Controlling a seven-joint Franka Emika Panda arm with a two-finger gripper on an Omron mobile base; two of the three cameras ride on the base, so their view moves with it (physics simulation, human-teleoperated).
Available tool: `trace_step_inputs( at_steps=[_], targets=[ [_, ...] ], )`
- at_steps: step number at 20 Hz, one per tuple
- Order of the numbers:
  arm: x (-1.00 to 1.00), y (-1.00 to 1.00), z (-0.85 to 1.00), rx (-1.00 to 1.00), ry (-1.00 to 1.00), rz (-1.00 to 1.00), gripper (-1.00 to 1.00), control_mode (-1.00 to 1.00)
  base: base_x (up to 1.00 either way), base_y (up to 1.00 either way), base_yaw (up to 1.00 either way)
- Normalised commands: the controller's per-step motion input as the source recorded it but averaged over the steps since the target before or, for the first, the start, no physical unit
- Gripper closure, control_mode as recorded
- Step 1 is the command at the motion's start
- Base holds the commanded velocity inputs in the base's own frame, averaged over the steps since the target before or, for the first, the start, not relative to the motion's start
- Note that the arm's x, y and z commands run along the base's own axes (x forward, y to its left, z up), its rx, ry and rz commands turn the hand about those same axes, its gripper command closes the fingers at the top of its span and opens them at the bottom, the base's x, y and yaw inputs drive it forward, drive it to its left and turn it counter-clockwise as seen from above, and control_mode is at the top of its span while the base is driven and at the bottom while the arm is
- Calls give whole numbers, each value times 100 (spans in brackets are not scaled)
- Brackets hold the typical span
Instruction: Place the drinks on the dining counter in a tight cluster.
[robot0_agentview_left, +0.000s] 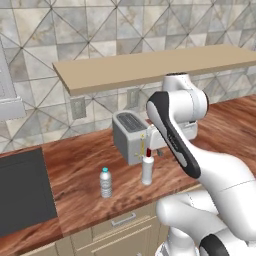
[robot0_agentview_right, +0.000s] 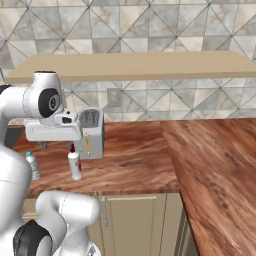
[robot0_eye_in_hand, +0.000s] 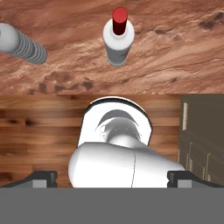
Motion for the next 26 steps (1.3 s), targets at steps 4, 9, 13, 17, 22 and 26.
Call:
trace_step_inputs(
  at_steps=[4,9,13,17,22,26],
  targets=[
    [0,0,0,0,0,0,-100,100,20,0,0],
    [0,0,0,0,0,0,-100,100,0,0,0],
    [0,0,0,0,0,0,-100,100,11,0,1],
    [37,-6,-12,9,-3,11,-100,-100,9,0,2],
    [53,-12,-15,13,-6,17,-100,-100,0,0,0],
    [39,-11,-8,11,-6,16,-100,-100,0,0,0]
  ],
)
